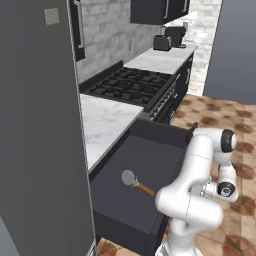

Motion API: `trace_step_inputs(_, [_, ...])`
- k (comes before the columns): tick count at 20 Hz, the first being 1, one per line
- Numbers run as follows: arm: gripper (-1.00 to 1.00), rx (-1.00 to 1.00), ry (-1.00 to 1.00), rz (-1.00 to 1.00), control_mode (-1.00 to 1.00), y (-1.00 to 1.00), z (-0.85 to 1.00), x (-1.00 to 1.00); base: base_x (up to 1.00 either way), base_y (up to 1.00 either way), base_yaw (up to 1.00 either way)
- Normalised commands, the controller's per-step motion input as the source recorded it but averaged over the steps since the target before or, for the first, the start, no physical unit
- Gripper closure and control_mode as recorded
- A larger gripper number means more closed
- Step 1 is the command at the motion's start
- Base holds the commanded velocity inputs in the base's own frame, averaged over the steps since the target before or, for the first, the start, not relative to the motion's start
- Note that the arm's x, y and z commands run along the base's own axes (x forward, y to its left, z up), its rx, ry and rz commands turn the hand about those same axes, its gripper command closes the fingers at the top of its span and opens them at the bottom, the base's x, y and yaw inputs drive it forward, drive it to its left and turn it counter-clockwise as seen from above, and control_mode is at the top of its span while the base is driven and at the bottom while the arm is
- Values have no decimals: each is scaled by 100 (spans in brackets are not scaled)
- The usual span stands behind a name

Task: Take the pizza cutter from the drawer on the right and place it on the dining counter for cutting.

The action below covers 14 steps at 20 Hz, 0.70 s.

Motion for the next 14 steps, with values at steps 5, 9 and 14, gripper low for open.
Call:
trace_step_inputs(5, [100, 0, 0, 0, -100, -48, 0, -38, 0, 0, 0])
trace_step_inputs(9, [100, 0, 0, 0, -100, -32, 0, -18, 0, 0, 0])
trace_step_inputs(14, [100, 0, 1, 0, -100, -9, 16, 0, 0, 0, 0])
